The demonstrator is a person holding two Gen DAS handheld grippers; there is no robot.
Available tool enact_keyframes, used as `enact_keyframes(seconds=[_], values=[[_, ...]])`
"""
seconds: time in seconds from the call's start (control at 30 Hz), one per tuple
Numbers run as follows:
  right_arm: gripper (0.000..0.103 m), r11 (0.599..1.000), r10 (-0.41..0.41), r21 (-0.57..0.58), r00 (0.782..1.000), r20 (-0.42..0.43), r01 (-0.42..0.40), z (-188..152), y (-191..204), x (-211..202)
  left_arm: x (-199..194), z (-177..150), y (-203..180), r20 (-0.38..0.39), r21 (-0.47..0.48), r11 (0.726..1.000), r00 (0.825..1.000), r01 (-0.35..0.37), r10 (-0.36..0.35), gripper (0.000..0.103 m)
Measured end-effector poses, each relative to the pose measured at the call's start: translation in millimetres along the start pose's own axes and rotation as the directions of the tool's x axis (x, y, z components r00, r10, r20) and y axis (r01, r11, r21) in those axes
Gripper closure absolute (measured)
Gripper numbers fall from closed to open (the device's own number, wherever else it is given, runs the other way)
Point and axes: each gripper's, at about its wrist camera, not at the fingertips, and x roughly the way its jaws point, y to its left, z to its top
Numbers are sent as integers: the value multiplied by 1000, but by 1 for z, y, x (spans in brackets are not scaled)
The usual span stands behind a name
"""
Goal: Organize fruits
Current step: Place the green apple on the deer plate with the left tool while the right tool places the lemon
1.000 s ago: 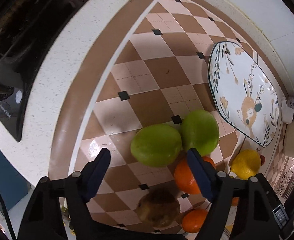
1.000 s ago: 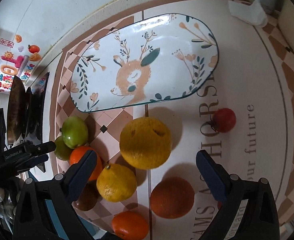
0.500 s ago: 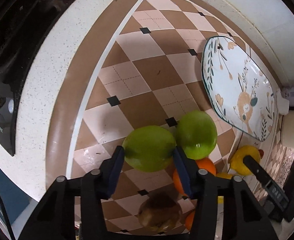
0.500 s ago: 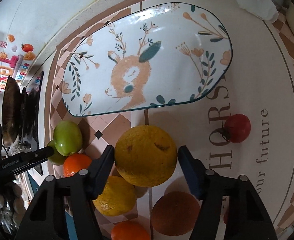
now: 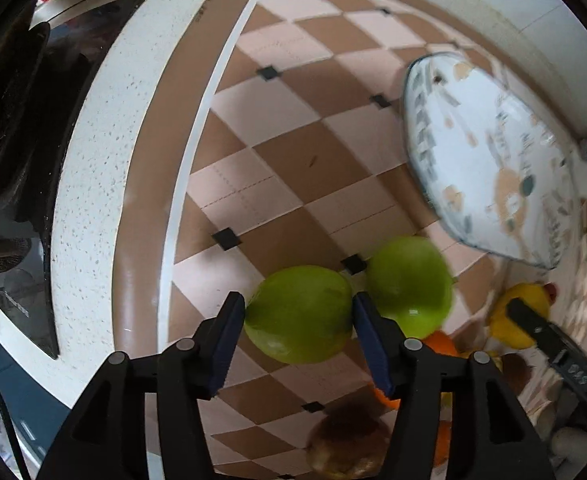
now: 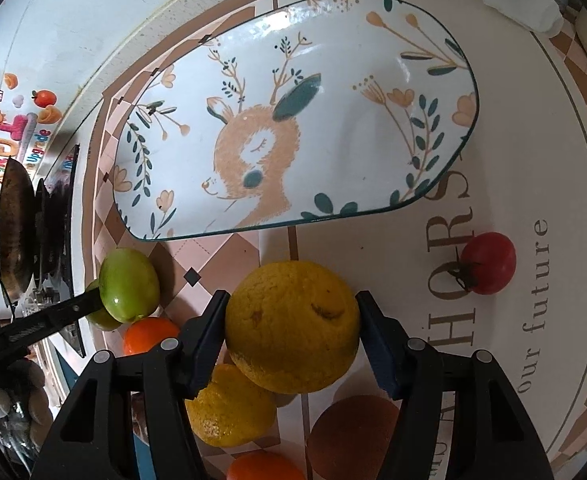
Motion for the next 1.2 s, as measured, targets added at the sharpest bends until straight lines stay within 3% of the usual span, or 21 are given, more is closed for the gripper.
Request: enact_keyframes(seconds=[0.2,0.47,0.77,0.83,0.93,1.2], values=[[37,1000,-24,-12,1000,0,24,0,4,3,5,4,9,-18,-28,998,998,53,-53,46],[38,995,-83,-52,996,14,84,-5,12,3,0,-11,1,12,4,1000,1000,9,-9,47],[38,998,-32,-43,996,85,36,-3,17,-29,-74,-6,-7,126,14,998,990,60,-62,47],[38,999,-14,-47,993,113,20,3,21,-43,-95,3,-26,167,41,996,982,82,-88,46],[38,998,-1,-60,989,146,10,20,27,-60,-105,28,-56,168,81,989,976,126,-139,46],[38,992,-67,-98,988,139,81,84,28,-49,-56,88,-116,88,139,982,986,126,-139,46]])
